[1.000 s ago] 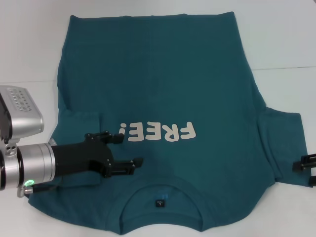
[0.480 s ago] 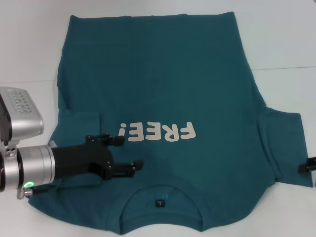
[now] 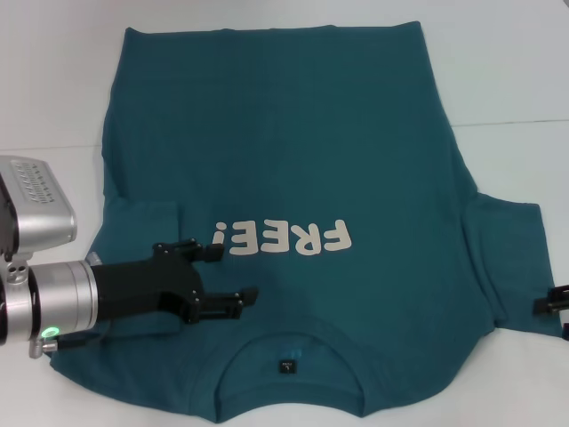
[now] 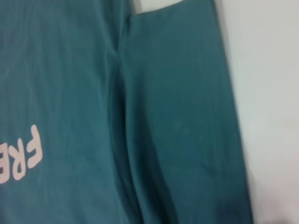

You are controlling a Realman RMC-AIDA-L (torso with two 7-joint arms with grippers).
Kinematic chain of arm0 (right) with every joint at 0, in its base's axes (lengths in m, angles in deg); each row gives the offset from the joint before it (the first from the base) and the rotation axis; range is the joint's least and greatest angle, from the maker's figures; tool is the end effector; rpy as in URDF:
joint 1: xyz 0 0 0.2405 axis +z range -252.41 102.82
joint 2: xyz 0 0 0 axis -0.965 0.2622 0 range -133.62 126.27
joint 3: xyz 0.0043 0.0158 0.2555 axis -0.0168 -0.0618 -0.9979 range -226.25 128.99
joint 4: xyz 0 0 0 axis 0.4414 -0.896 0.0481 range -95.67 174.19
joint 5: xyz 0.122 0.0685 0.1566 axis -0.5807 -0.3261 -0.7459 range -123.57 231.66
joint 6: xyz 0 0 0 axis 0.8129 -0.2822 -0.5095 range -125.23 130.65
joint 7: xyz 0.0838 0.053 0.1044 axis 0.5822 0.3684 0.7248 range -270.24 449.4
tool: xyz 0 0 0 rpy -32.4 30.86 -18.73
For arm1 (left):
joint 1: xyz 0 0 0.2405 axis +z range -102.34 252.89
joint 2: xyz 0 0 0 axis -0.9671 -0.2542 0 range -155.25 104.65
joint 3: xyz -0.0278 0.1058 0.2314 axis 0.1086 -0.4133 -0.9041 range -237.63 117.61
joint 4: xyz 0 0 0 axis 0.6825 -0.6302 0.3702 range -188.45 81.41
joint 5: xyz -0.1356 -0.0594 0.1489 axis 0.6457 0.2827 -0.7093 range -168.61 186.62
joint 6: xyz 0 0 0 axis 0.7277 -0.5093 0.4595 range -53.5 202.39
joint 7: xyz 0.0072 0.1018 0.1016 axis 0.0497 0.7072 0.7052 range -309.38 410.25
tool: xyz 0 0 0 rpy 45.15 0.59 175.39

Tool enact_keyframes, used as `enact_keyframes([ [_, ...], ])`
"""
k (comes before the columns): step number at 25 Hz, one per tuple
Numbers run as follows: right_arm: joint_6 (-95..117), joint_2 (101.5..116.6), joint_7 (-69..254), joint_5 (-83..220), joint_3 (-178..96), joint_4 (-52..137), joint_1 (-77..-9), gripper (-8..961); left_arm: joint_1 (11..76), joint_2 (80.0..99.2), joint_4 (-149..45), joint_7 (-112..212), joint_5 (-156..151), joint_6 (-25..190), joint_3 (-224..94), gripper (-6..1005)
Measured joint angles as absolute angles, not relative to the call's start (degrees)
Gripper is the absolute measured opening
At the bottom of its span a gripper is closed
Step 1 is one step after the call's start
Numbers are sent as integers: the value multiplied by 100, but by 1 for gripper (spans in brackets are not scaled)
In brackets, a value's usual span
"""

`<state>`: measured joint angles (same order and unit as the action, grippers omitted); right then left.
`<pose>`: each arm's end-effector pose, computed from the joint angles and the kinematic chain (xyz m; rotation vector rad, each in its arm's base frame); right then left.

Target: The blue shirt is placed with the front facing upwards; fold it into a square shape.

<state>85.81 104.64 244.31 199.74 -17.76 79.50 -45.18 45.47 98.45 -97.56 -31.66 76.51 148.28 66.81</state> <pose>0.3709 0.3238 0.0885 -1.6805 2.1722 0.2112 -0.2388 0.3502 -0.0395 -2.6980 -0.5442 -0.5021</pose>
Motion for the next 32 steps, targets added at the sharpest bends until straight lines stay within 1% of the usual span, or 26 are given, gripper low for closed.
enact_keyframes([
  [5,8580,10521,24430,19956,-1796,7941,-4448,696,4545,9845,-9756,-3166,7648,14827,6681,888],
  [12,8493,10550,24420,19831,-1835,7916,-4412,691,4552,9850,-9736,-3143,7649,14785,6676,888],
  [23,8390,10554,24382,19722,-1874,7894,-4438,687,4548,9854,-9724,-3135,7663,14774,6681,887],
  [32,8248,10652,24357,19578,-1856,7867,-4282,687,4540,9854,-9719,-3123,7668,14757,6682,888],
])
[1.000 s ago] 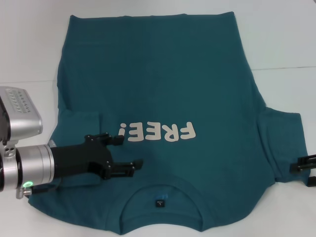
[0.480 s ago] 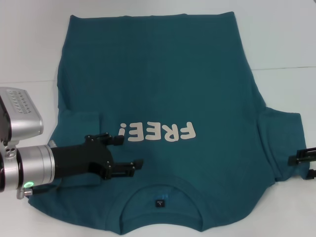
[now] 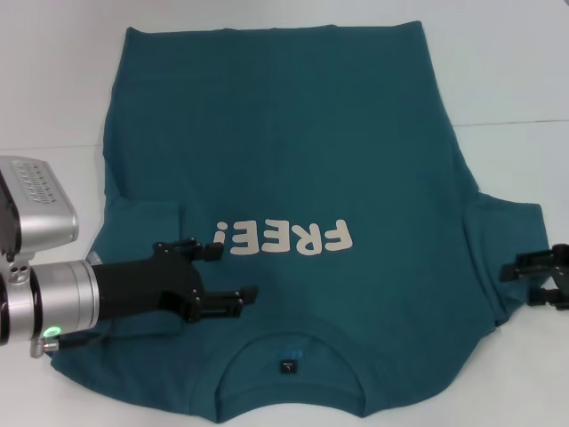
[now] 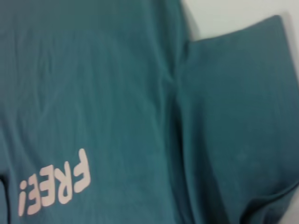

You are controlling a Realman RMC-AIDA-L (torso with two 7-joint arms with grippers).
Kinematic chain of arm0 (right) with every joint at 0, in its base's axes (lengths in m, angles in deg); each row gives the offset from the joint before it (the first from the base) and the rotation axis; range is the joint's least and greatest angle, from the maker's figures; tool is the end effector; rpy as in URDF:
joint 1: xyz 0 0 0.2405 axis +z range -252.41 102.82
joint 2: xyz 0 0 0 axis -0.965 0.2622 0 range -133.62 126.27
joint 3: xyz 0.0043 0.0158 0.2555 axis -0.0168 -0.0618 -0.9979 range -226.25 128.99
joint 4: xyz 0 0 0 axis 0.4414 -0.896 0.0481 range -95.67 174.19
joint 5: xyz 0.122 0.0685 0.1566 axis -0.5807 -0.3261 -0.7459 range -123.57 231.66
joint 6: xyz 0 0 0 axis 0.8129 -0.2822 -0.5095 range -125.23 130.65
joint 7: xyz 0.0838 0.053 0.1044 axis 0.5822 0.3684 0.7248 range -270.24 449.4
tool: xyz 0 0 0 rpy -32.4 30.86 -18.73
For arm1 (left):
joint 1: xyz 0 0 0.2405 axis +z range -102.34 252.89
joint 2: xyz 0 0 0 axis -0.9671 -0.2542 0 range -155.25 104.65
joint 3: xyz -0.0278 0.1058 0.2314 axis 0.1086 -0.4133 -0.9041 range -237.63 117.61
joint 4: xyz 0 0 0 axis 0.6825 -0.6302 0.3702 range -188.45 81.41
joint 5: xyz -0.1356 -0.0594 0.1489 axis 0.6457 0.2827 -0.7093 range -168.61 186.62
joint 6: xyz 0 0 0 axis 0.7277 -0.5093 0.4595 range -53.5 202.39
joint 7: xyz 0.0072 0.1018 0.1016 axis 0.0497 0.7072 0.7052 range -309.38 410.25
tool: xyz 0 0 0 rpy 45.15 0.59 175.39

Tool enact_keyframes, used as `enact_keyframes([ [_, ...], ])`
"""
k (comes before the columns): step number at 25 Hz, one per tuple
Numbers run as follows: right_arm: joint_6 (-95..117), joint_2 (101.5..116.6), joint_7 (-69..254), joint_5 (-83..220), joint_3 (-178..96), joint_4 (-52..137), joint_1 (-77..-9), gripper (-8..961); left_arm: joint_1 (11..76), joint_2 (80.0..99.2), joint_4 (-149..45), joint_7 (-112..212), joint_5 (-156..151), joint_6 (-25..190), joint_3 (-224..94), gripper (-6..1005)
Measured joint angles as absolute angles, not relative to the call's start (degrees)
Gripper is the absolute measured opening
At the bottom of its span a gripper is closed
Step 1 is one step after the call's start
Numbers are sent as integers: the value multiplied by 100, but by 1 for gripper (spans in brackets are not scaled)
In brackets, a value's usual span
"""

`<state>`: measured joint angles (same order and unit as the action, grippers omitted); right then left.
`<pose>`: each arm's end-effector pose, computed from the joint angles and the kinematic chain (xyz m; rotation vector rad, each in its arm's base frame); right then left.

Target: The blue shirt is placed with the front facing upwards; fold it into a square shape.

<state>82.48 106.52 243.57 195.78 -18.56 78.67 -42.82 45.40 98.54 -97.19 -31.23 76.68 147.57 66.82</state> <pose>0.3511 0.3462 0.0753 -1.7131 2.1341 0.3504 -0.2394 0.3511 -0.0407 -2.6897 -0.5433 -0.4997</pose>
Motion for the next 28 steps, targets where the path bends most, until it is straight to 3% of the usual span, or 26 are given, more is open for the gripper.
enact_keyframes([
  [13,8218,10692,24357,19554,-1836,7845,-4041,686,4561,9854,-9711,-3121,7663,14748,6681,887],
  [21,8485,10467,24388,19266,-1929,7886,-4221,687,4574,9854,-9707,-3112,7659,14740,6689,888],
  [28,8565,10406,24395,19240,-1933,7863,-4357,687,4575,9854,-9685,-3042,7685,14710,6691,887],
])
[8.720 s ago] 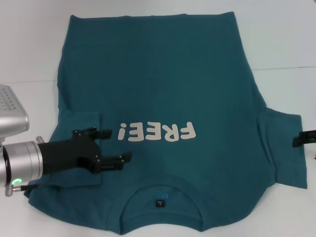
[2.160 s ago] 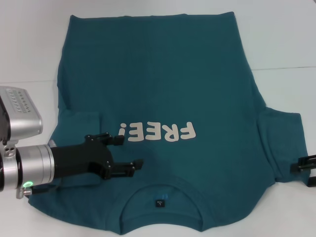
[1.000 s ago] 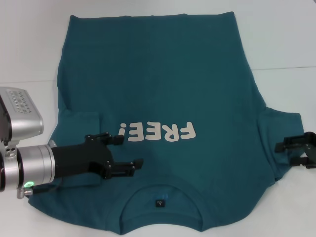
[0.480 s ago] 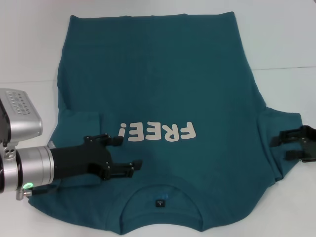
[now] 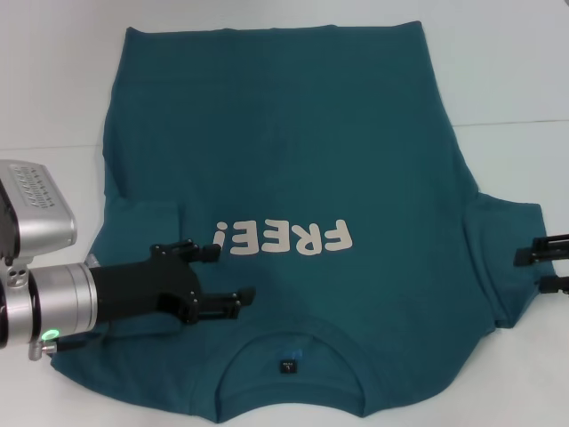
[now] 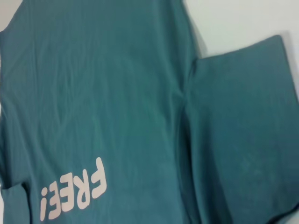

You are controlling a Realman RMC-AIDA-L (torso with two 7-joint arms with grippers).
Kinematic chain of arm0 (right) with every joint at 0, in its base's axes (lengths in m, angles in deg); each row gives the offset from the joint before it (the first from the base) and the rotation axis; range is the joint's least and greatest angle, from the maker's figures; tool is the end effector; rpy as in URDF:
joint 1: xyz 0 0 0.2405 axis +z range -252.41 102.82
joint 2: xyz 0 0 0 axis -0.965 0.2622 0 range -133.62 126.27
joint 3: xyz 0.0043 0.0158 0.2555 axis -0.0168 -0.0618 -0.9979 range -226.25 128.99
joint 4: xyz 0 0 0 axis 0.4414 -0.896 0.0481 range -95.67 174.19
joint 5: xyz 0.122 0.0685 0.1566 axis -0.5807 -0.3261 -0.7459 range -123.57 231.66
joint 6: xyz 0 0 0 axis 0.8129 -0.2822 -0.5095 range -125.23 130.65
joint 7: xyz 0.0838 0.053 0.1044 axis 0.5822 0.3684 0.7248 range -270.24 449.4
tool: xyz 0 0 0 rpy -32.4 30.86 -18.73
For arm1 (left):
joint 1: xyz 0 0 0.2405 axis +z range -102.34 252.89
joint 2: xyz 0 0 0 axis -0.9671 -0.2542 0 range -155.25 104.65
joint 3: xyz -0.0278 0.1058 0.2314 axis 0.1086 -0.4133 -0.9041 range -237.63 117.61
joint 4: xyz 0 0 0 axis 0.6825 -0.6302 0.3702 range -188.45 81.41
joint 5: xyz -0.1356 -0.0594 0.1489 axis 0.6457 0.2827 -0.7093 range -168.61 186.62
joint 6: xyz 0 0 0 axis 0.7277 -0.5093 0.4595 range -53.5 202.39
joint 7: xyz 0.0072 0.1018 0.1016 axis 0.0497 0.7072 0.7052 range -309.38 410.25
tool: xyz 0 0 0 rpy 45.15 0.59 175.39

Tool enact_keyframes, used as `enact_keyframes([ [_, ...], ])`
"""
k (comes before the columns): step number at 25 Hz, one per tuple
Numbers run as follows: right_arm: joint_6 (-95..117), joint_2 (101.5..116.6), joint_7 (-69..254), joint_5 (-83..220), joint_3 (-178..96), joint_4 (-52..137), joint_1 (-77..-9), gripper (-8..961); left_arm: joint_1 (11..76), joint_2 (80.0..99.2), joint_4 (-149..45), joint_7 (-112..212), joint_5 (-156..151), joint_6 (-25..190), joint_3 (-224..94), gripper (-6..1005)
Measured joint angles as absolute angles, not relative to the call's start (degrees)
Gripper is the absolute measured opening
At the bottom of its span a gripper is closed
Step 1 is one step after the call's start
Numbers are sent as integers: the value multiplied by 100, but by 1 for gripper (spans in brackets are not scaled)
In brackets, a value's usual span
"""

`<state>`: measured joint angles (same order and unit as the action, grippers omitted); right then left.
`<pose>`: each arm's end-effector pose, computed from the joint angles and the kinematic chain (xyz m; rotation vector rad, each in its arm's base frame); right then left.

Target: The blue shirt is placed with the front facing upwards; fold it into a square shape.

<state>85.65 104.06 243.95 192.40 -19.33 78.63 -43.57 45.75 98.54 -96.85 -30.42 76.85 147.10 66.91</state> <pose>0.3504 0.3446 0.0954 -1.7096 2.1531 0.4234 -0.2427 0.3501 -0.0411 -2.6810 -0.5418 -0.4946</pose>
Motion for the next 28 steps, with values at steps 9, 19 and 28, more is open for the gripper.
enact_keyframes([
  [9,8606,10379,24429,19459,-1887,7790,-4391,687,4576,9862,-9684,-3042,7687,14651,6683,888],
  [19,8576,10375,24499,19617,-1886,7791,-4382,686,4592,9862,-9685,-3042,7660,14651,6691,887],
  [28,8556,10452,24441,19617,-1623,7923,-4377,473,4592,9862,-9686,-3033,7673,14652,6690,888],
])
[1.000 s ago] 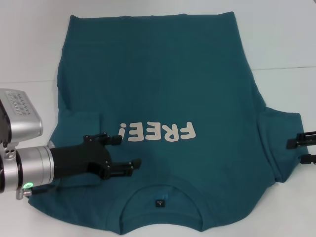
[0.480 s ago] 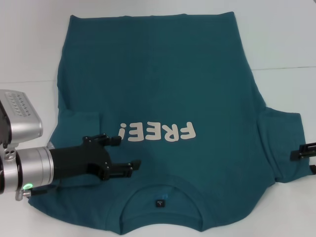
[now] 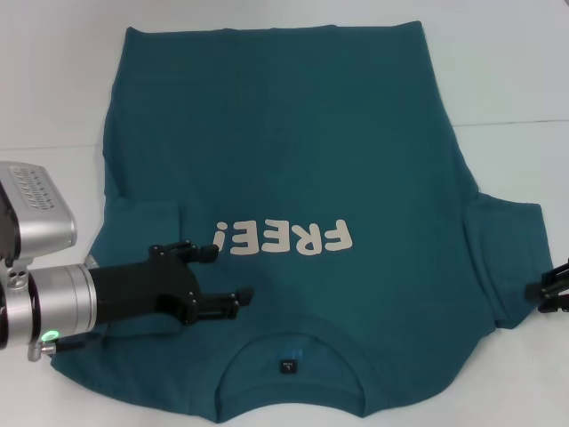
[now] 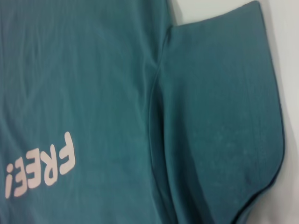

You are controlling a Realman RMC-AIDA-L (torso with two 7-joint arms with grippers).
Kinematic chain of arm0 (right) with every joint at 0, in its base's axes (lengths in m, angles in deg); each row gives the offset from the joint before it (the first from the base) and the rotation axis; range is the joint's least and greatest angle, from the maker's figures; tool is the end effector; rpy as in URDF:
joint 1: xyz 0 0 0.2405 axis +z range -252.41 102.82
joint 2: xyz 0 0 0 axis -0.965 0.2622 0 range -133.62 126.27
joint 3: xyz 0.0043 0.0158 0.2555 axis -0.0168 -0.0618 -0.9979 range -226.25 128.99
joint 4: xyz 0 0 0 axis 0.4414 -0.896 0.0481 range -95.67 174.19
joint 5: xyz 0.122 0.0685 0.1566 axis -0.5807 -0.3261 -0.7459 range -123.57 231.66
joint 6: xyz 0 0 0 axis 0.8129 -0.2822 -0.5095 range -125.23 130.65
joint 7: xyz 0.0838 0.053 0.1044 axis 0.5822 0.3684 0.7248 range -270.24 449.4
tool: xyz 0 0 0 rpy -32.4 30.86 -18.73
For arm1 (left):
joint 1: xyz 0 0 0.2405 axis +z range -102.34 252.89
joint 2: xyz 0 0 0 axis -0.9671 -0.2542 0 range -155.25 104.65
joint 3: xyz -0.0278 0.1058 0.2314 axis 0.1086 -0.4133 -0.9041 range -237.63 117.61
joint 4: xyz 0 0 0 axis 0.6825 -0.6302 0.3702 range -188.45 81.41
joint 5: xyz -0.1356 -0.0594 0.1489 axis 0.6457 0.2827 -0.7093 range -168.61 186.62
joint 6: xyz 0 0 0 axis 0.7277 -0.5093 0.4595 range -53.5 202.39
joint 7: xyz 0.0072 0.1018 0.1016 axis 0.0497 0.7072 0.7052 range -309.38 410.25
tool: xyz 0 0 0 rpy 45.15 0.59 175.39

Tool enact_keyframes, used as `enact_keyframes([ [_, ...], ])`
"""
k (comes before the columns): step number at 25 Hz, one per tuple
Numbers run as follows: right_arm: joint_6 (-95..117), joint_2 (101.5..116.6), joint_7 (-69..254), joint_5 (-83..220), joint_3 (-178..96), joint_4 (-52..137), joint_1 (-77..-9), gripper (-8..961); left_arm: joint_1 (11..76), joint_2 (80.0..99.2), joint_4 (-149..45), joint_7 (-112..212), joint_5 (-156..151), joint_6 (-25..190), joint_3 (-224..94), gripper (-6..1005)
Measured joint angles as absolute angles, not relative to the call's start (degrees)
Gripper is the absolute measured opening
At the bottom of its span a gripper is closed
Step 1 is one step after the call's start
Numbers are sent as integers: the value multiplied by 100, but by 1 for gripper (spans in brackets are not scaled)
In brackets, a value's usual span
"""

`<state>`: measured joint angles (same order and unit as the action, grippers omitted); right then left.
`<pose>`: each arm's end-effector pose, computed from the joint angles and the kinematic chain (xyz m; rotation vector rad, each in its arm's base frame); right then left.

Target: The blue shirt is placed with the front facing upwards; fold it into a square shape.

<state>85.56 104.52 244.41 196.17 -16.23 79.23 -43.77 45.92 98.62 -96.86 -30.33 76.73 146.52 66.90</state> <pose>0.3559 0.3379 0.0868 -1.7302 2.1500 0.2720 -0.2444 0.3502 -0.0415 -2.6730 -0.5450 -0.4860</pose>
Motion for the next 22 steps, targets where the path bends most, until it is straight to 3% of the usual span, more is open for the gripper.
enact_keyframes([
  [12,8611,10423,24415,19616,-1585,8004,-4432,6,4592,9862,-9687,-3033,7686,14654,6690,887],
  [22,8874,10391,24515,19579,-1710,8736,-4440,6,4592,9862,-9707,-3035,7686,14693,6690,888],
])
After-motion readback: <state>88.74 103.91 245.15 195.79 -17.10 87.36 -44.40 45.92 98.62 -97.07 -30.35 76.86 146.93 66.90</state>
